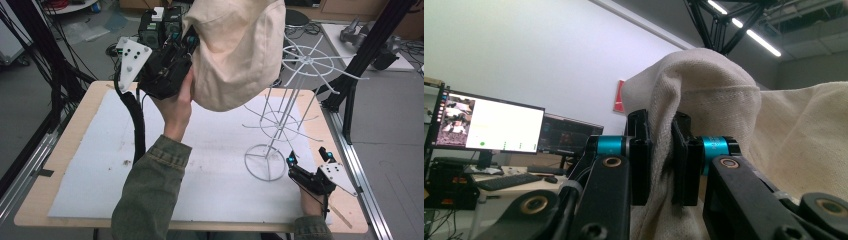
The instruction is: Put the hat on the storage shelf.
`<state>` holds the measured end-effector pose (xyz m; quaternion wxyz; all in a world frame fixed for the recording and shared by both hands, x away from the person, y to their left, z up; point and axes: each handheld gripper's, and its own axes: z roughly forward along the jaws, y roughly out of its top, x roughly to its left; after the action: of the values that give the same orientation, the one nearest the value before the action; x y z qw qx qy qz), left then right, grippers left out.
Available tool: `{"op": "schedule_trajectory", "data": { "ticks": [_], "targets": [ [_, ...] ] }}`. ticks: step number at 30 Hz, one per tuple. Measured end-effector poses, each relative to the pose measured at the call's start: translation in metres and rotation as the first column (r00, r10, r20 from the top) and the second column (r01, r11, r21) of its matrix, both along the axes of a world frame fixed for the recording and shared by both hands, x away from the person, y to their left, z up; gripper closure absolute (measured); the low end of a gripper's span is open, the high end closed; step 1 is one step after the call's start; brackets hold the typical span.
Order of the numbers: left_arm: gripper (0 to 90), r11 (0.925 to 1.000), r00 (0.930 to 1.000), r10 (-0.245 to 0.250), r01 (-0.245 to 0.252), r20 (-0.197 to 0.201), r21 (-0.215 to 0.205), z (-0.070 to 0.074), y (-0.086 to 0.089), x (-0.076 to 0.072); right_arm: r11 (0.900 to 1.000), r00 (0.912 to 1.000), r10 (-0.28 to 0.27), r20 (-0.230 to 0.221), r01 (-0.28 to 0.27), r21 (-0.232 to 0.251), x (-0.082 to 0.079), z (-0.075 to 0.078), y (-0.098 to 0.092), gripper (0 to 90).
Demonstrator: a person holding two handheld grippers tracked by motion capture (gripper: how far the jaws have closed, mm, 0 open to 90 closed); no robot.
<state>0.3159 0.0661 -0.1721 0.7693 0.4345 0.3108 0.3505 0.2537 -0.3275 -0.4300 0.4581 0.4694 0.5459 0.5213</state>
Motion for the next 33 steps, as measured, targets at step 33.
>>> {"op": "schedule_trajectory", "data": {
  "ticks": [33],
  "targets": [
    [80.2, 0.9908, 0.9953, -0.035, 0.046, -0.091, 0.127, -0.069, -0.032, 0.004, 1.0, 0.9999, 0.012, 0.0, -0.012, -0.004, 0.0, 0.0, 0.001, 3.4]
  ]
}}
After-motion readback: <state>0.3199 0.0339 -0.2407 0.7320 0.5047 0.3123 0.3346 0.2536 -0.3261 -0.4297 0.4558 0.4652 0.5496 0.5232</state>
